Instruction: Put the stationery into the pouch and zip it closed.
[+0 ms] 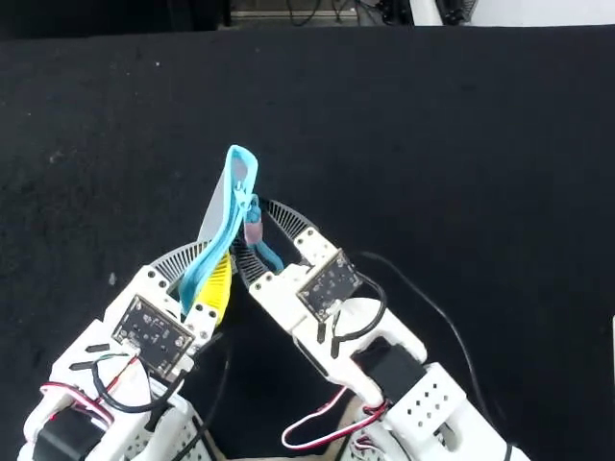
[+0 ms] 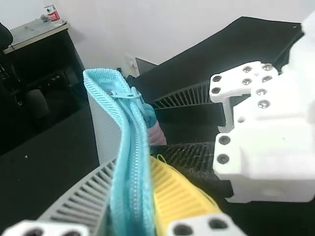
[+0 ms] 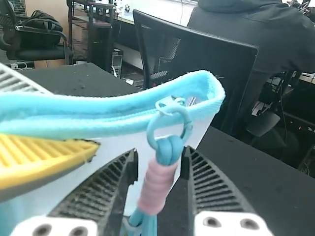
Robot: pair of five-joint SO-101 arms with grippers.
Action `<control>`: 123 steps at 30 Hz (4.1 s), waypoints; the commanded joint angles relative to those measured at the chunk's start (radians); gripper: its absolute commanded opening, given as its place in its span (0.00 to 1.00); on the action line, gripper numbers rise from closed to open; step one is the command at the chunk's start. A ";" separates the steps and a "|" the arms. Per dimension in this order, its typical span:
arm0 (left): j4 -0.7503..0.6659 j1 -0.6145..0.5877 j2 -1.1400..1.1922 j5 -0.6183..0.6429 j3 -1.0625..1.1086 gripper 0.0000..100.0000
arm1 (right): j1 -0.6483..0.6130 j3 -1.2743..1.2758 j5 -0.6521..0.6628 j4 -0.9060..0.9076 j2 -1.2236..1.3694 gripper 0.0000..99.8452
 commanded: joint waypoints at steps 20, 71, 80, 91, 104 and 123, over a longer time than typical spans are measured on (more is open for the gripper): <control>0.037 0.028 0.008 -0.009 0.087 0.03 | 0.244 -0.105 -0.015 -0.003 -0.028 0.01; 0.075 0.122 0.008 -0.009 0.079 0.03 | 0.546 -0.334 -0.117 -0.132 0.503 0.01; 0.075 0.122 0.008 -0.009 0.079 0.03 | 0.638 -0.447 -0.126 -0.132 0.705 0.01; 0.077 0.122 0.008 -0.009 0.079 0.03 | 0.658 -0.513 -0.123 -0.132 0.825 0.01; 0.146 0.122 0.008 -0.009 0.016 0.03 | 0.664 -0.516 -0.118 -0.130 0.814 0.01; 0.146 0.120 0.008 -0.005 0.016 0.03 | 0.723 -0.539 -0.123 -0.127 0.816 0.01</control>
